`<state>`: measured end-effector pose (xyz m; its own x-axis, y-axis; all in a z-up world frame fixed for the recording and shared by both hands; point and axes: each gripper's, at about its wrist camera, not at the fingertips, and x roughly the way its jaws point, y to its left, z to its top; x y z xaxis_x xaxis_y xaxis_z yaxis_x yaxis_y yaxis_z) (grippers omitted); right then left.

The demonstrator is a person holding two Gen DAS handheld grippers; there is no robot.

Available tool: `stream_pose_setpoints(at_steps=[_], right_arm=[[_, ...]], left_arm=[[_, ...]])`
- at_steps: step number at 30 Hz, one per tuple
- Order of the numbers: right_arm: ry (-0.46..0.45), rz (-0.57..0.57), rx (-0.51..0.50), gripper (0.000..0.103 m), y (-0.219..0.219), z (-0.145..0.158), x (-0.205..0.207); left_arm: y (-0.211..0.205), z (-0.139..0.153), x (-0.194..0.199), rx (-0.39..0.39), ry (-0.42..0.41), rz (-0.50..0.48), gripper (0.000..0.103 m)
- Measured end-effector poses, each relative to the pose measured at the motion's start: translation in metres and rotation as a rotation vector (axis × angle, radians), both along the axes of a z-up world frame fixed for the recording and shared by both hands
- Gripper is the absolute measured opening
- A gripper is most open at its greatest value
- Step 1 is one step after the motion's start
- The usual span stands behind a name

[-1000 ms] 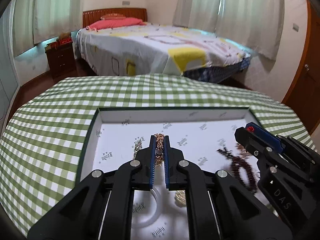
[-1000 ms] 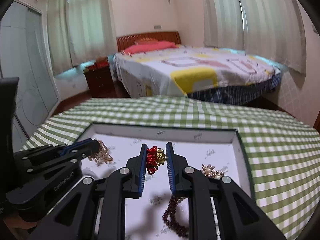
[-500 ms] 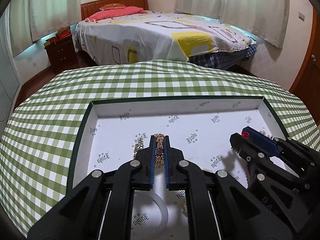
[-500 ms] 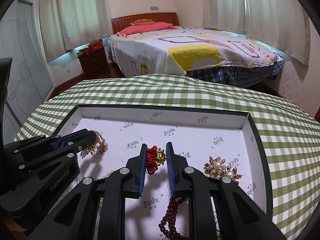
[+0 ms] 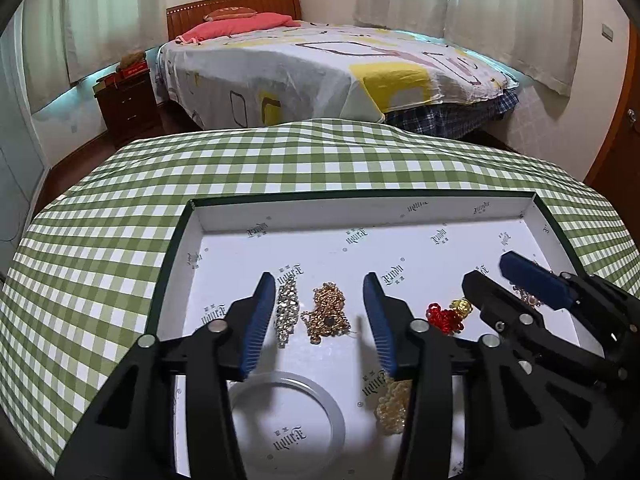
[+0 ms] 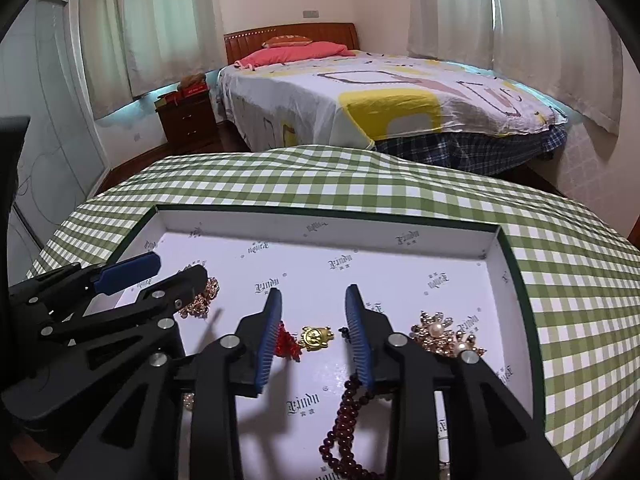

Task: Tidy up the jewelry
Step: 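Withdraw the left gripper while the right grasps the red tassel gold coin pendant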

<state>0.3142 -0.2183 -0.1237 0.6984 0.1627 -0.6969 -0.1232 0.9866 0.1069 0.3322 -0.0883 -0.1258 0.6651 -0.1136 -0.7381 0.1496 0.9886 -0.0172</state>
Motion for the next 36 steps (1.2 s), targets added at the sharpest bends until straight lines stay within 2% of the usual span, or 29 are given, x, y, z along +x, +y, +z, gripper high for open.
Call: stream_pose_setpoints(at_steps=[8, 17, 25, 36], right_arm=[[-0.051, -0.020, -0.017, 0.049, -0.004, 0.017, -0.018], [-0.117, -0.029, -0.023, 0.052, -0.002, 0.038, -0.053], [-0.138, -0.040, -0.005, 0.052, -0.002, 0.044, -0.094], [-0.110, -0.052, -0.011, 0.052, -0.001, 0.022, -0.135]], left_arm=[[0.013, 0.017, -0.020, -0.016, -0.047, 0.010, 0.066], [0.028, 0.045, -0.066, -0.060, -0.149, 0.023, 0.075], [0.038, 0.054, -0.115, -0.061, -0.222, 0.036, 0.076], [0.056, 0.038, -0.159, -0.050, -0.198, 0.069, 0.076]])
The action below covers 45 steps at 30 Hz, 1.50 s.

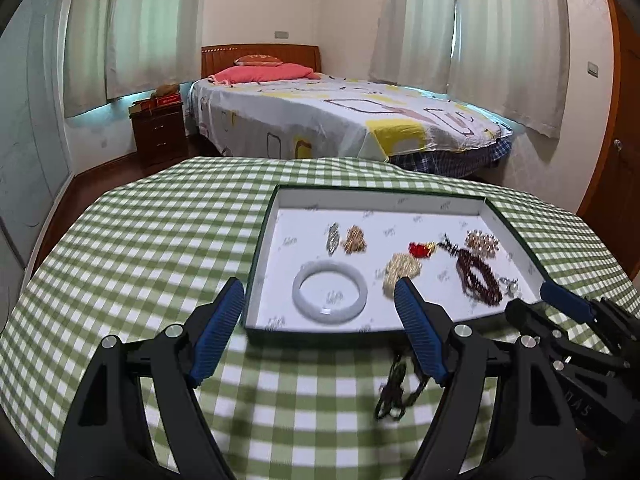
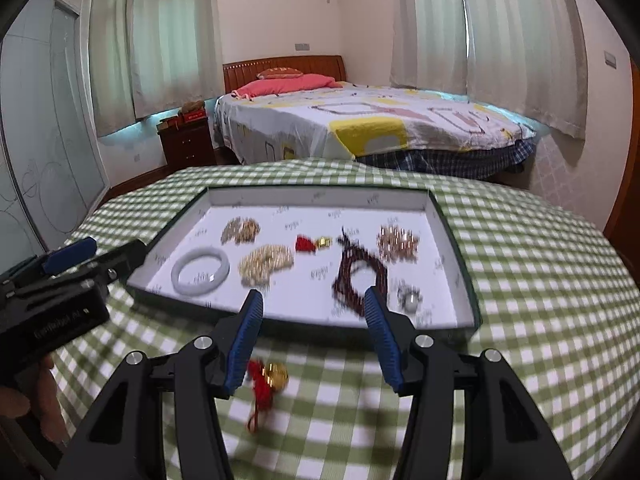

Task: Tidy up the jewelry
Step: 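Withdraw the left gripper while the right grasps the red tassel gold coin pendant, then grasp the black beaded necklace with the left gripper while the right lifts the pendant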

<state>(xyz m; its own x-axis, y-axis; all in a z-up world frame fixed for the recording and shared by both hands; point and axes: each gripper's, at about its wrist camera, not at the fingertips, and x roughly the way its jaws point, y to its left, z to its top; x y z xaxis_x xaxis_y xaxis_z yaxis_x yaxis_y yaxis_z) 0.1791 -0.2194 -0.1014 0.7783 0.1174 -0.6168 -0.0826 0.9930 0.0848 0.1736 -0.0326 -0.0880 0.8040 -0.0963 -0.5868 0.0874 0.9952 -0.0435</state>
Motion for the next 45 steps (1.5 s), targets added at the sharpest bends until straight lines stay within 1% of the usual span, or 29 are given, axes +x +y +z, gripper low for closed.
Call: stream_pose_setpoints(at_steps=[6, 12, 17, 19, 21, 22, 23, 24, 28, 30, 32, 35, 45], right_arm=[[0.056, 0.020, 0.000, 0.052, 0.007, -0.022, -0.003], [0.102, 0.051, -0.006, 0.052, 0.017, -0.034, -0.001], [0.142, 0.067, -0.016, 0.052, 0.022, -0.041, 0.002], [0.160, 0.071, -0.018, 0.046, 0.022, -0.043, 0.004], [0.172, 0.077, -0.009, 0.035, 0.022, -0.046, 0.003], [0.177, 0.078, -0.006, 0.032, 0.021, -0.046, 0.003], [0.184, 0.083, 0.004, 0.026, 0.020, -0.047, 0.003], [0.185, 0.085, 0.008, 0.023, 0.020, -0.047, 0.003], [0.176, 0.084, 0.017, 0.017, 0.017, -0.046, -0.002], [0.173, 0.083, 0.019, 0.010, 0.016, -0.045, -0.003], [0.166, 0.079, 0.019, 0.007, 0.013, -0.043, -0.005], [0.159, 0.067, 0.028, 0.005, 0.007, -0.041, -0.006], [0.117, 0.022, 0.040, 0.004, -0.017, -0.033, -0.015]], left_arm=[[0.010, -0.012, -0.014, 0.019, 0.022, 0.023, 0.076], [0.017, -0.023, -0.020, 0.019, 0.051, 0.038, 0.076], [0.015, -0.025, -0.021, 0.022, 0.056, 0.032, 0.076], [0.013, -0.025, -0.021, 0.024, 0.054, 0.030, 0.076], [0.013, -0.025, -0.021, 0.024, 0.058, 0.028, 0.076], [0.013, -0.025, -0.020, 0.024, 0.058, 0.029, 0.076], [0.012, -0.026, -0.020, 0.024, 0.059, 0.029, 0.076], [0.012, -0.026, -0.020, 0.023, 0.062, 0.029, 0.076], [0.011, -0.030, -0.020, 0.020, 0.075, 0.025, 0.076], [0.009, -0.031, -0.020, 0.020, 0.079, 0.022, 0.076], [0.007, -0.033, -0.021, 0.020, 0.082, 0.016, 0.076], [0.001, -0.035, -0.022, 0.018, 0.087, 0.002, 0.076], [-0.029, -0.046, -0.017, -0.002, 0.134, -0.067, 0.076]])
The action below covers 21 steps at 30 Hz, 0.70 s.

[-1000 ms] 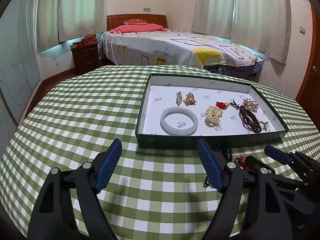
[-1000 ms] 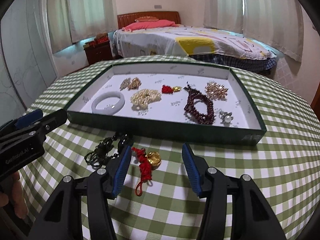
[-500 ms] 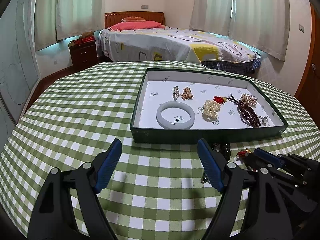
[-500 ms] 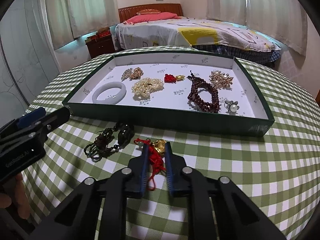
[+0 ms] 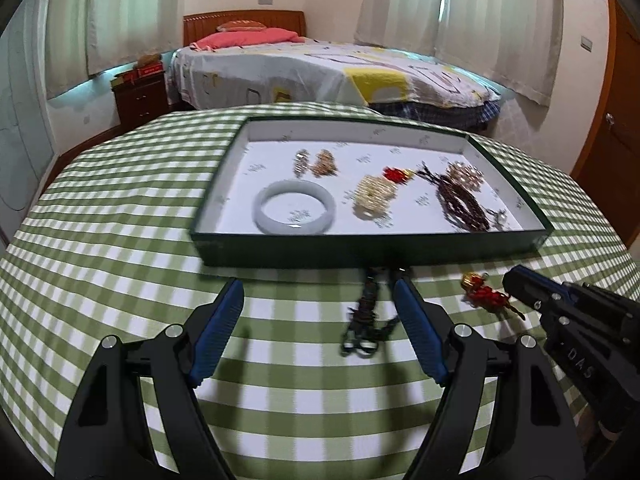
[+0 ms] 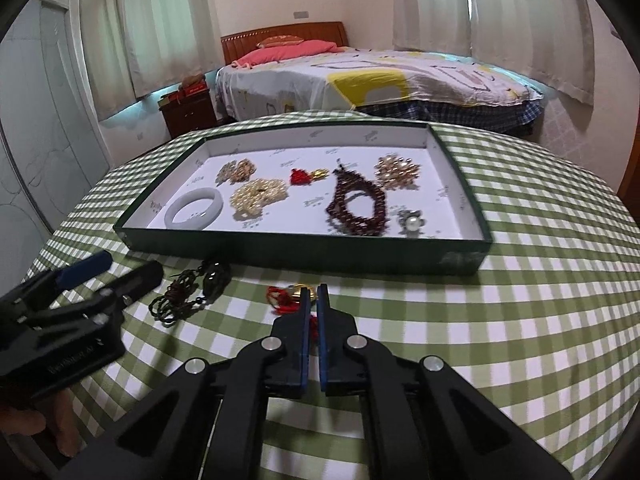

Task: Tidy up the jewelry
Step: 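Grasp the black beaded necklace with the left gripper while the right lifts the pendant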

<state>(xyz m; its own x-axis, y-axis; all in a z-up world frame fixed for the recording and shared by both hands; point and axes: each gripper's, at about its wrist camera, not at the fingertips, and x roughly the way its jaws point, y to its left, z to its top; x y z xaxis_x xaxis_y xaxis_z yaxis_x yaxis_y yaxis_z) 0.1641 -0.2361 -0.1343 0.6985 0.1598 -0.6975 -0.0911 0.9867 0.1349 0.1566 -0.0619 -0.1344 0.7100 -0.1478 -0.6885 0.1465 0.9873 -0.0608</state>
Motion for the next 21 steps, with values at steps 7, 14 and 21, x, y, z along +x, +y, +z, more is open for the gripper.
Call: stream_pose_setpoints(at_steps=[7, 14, 21], right_arm=[[0.019, -0.002, 0.032, 0.004, -0.016, -0.003, -0.001], [0.034, 0.047, 0.041, 0.048, -0.002, -0.007, 0.005], [0.082, 0.094, -0.014, 0.048, 0.017, -0.011, 0.018]], left_arm=[[-0.019, -0.012, 0.013, -0.007, 0.069, -0.022, 0.076], [-0.011, -0.008, 0.007, -0.014, 0.067, -0.003, 0.076], [0.005, -0.009, 0.009, -0.029, 0.080, 0.032, 0.076]])
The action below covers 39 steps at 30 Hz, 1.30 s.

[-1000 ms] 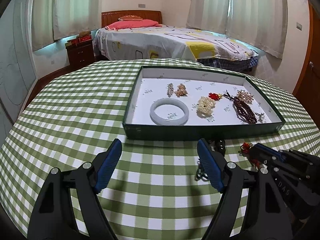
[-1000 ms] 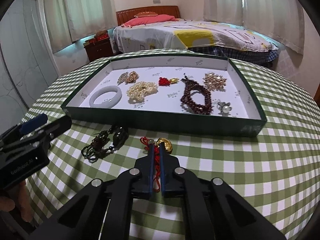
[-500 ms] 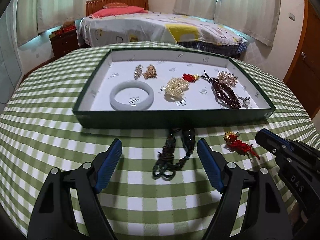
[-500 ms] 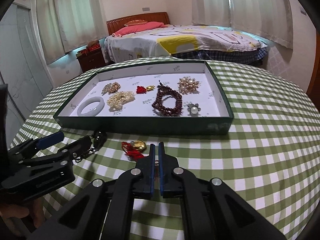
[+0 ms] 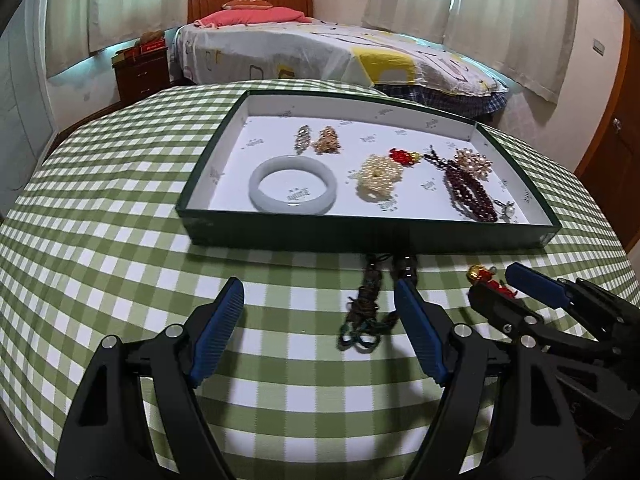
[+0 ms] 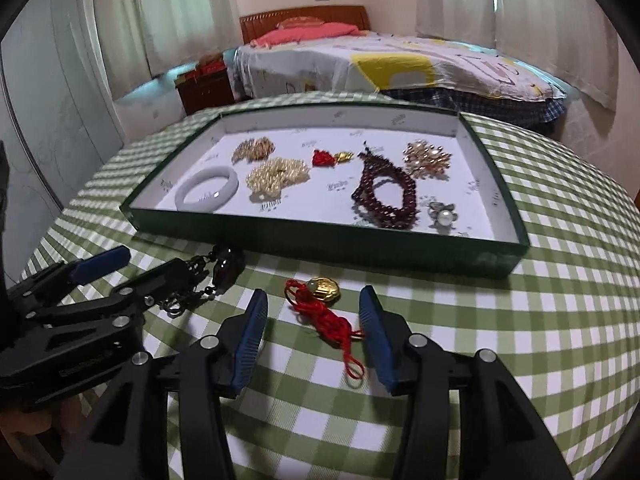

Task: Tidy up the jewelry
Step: 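Grasp the black beaded necklace with the left gripper while the right lifts the pendant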

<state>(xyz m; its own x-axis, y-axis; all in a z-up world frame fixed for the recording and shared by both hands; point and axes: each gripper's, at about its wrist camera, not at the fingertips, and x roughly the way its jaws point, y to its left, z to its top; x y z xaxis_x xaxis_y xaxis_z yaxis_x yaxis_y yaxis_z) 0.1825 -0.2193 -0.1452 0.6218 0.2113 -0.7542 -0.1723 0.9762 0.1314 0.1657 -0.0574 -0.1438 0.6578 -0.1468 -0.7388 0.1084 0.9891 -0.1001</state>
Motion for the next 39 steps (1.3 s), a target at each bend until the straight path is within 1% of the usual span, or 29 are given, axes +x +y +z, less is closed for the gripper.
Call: stream_pose_setpoints(at_steps=[1, 2, 3, 5, 6, 12, 16, 21, 26, 28, 33, 35, 38, 39], right_arm=[[0.011, 0.003, -0.008, 0.048, 0.002, -0.002, 0.002], [0.015, 0.002, -0.012, 0.043, 0.002, -0.003, 0.001], [0.013, -0.003, -0.019, 0.032, 0.002, -0.004, 0.000], [0.010, -0.011, -0.016, 0.018, -0.002, -0.005, -0.003], [0.009, -0.018, -0.012, 0.013, -0.006, -0.005, -0.004], [-0.012, -0.064, 0.002, 0.011, -0.023, -0.002, -0.012], [-0.025, -0.090, 0.002, 0.011, -0.033, 0.002, -0.012], [-0.029, -0.102, 0.021, 0.011, -0.040, 0.003, -0.013], [-0.027, -0.099, 0.040, 0.011, -0.041, 0.001, -0.012], [-0.027, -0.098, 0.043, 0.011, -0.041, 0.001, -0.012], [-0.026, -0.103, 0.058, 0.011, -0.043, 0.000, -0.012], [-0.023, -0.104, 0.064, 0.011, -0.044, -0.001, -0.011], [-0.021, -0.106, 0.067, 0.011, -0.045, -0.001, -0.011], [-0.020, -0.108, 0.069, 0.011, -0.045, -0.001, -0.011]], left_arm=[[0.001, -0.001, 0.000, -0.006, 0.004, 0.003, 0.076], [0.002, -0.001, 0.000, -0.011, 0.006, 0.002, 0.076], [0.001, -0.001, 0.000, -0.012, 0.007, -0.001, 0.076], [0.000, -0.001, -0.001, -0.014, 0.006, -0.007, 0.076], [-0.002, 0.000, -0.001, -0.015, 0.005, -0.013, 0.076], [-0.014, -0.001, -0.001, -0.013, 0.007, -0.041, 0.076], [-0.027, -0.003, 0.003, 0.003, 0.010, -0.065, 0.076], [-0.036, -0.010, 0.012, 0.022, 0.050, -0.065, 0.075], [-0.037, -0.008, 0.022, 0.004, 0.064, -0.065, 0.067], [-0.035, -0.002, 0.021, 0.015, 0.042, -0.040, 0.066], [-0.040, 0.013, 0.013, -0.002, -0.029, -0.052, 0.065], [-0.044, 0.012, 0.014, 0.005, -0.019, -0.069, 0.057], [-0.049, 0.006, 0.018, -0.001, 0.011, -0.086, 0.051], [-0.051, 0.005, 0.019, -0.008, 0.017, -0.091, 0.050]])
